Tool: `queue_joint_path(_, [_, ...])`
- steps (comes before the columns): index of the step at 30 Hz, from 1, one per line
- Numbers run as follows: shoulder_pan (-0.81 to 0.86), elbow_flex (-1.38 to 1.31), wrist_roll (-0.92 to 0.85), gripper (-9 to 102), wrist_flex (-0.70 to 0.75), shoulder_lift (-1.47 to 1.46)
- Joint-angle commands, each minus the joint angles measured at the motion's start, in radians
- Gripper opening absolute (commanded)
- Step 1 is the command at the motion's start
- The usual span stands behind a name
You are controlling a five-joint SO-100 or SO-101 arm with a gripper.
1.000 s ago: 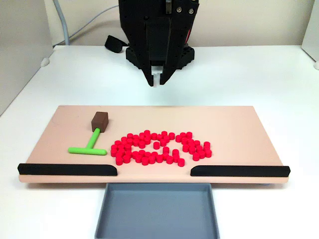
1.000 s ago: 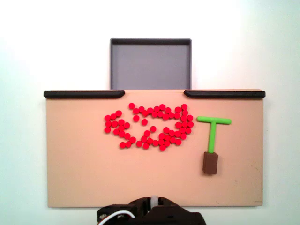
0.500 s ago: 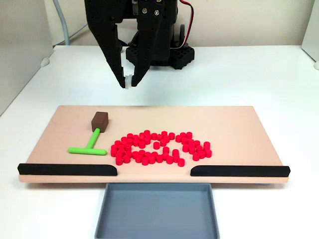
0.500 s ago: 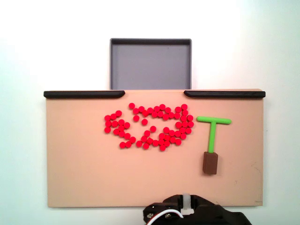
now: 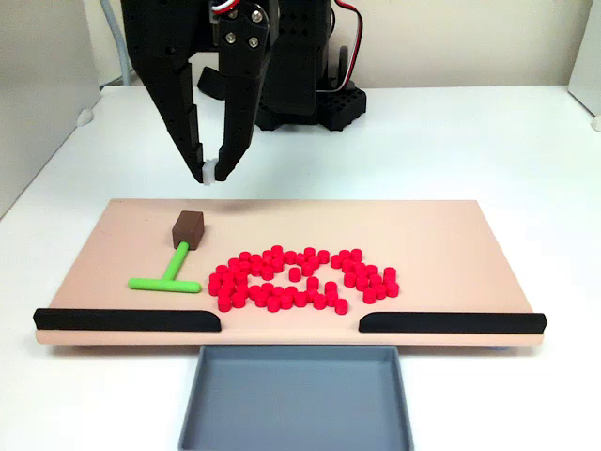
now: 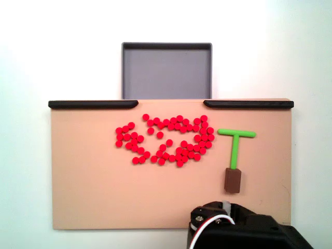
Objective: Grasp a green tool by the dark brown handle.
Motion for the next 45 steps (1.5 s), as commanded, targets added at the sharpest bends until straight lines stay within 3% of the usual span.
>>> queue_joint_path(1, [0.014,-0.055,0.009,0,-0.005,-0.012])
queue_joint_path(16, [0.071,-0.115,-0.015,1,-0.005,-0.072])
queue_joint_path(29, [0.074,-0.144,-0.04,19,-0.005,-0.101])
queue_joint_path(45, [0.087,-0.179,-0.117,21,-0.037,-0.178])
